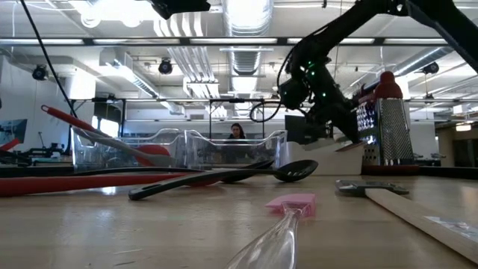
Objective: Pick & Place Kitchen Items
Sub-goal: Put the green table knife into the white bin, then put the left black serving spoon into the left transparent bin
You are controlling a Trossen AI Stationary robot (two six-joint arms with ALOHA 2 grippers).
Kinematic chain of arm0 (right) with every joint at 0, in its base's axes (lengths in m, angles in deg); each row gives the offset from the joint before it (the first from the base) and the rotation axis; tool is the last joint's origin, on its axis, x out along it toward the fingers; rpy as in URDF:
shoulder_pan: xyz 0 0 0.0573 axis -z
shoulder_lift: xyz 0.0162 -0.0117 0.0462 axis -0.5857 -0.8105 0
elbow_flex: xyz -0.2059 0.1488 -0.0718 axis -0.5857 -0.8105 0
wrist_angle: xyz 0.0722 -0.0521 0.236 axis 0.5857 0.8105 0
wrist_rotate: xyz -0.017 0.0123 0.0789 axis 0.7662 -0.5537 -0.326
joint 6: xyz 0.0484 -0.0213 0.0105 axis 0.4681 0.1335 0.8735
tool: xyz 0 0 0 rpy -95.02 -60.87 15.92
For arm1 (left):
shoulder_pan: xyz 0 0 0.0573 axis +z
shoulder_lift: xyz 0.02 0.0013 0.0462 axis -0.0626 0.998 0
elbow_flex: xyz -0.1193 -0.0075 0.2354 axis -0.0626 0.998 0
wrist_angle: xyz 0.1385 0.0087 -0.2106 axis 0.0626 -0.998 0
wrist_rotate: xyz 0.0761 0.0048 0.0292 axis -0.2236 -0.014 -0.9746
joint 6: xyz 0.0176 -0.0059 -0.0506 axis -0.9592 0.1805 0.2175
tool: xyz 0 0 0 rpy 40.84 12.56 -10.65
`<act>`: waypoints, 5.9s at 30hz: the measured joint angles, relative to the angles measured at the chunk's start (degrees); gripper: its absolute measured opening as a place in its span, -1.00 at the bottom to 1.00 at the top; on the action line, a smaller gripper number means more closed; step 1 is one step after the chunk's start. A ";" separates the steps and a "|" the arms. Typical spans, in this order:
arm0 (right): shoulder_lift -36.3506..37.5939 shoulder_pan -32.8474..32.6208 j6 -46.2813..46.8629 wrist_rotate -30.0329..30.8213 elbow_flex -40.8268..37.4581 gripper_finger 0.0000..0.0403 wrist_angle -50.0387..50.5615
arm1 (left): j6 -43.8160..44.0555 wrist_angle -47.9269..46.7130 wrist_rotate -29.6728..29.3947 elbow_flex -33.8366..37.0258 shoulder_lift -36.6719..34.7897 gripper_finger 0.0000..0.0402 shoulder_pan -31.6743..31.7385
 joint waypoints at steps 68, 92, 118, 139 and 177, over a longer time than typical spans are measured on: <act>39.03 -29.73 19.19 1.01 4.82 -0.73 -7.31 | 10.12 -18.80 -0.68 9.06 25.00 -0.04 1.13; 38.90 -29.77 17.35 2.37 -1.19 -0.72 -7.43 | 16.53 -24.54 7.74 5.00 24.68 -0.04 1.81; 38.90 -29.77 17.16 2.35 -1.24 -0.72 -7.52 | 24.66 -25.46 10.27 7.04 24.30 -0.04 1.75; 38.90 -29.77 17.14 2.32 -1.24 -0.72 -7.59 | 21.99 -21.17 8.35 13.21 24.11 -0.57 1.81; 38.88 -29.75 16.00 2.31 -1.35 -0.72 -8.07 | -9.49 -81.88 -19.96 -21.19 9.64 -0.56 36.95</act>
